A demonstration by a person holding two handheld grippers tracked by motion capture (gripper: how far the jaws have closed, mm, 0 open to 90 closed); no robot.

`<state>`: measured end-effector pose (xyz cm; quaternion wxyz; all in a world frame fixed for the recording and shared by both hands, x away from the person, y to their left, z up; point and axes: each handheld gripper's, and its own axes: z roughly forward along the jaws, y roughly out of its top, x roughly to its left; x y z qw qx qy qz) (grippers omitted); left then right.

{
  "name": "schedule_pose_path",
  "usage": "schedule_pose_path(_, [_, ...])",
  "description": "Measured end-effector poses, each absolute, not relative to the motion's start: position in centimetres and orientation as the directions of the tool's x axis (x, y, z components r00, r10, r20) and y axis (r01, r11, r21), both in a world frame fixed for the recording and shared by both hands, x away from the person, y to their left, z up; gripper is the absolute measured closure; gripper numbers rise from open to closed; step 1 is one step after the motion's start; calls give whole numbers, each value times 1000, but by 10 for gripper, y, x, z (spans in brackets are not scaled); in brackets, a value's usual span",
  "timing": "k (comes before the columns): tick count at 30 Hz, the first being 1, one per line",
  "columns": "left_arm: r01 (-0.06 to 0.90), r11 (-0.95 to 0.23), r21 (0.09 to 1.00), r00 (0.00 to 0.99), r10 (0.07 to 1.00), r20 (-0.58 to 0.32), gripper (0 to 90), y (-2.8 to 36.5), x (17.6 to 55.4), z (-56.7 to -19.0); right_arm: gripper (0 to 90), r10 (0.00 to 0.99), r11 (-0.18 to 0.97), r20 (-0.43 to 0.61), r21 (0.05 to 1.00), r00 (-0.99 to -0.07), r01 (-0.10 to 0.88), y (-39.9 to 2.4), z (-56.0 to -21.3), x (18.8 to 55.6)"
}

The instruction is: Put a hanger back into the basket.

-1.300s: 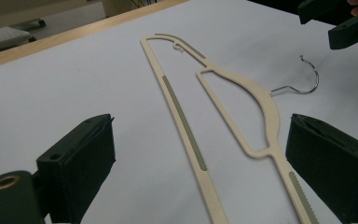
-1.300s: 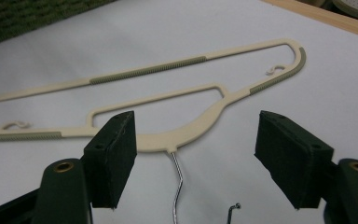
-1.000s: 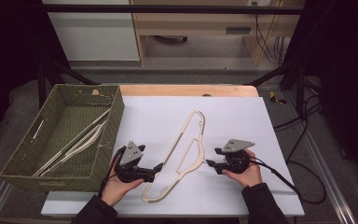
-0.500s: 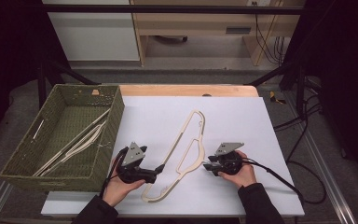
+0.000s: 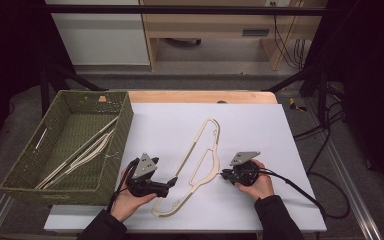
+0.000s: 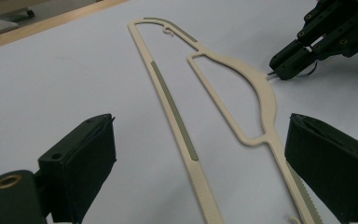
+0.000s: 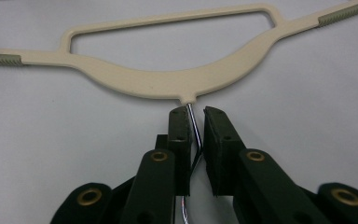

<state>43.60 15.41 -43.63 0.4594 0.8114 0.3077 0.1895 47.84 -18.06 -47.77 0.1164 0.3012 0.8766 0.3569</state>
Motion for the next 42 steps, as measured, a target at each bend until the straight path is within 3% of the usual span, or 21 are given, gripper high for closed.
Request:
schedule_pose_path(3, [328,-390,860,740,672,23,87,153,436,-437,873,602,567,9,700,-799,435,-182,-478,480])
schedule_pose_path(20, [315,-395,863,753,657,26,97,148,433,-436,892,585,507,112,723,-803,470,-190,-461,479])
schedule_pose_path(42, [271,-495,825,813,577,80,107,112,420,-433,893,584,510,123,714,-803,480,-178,-437,467])
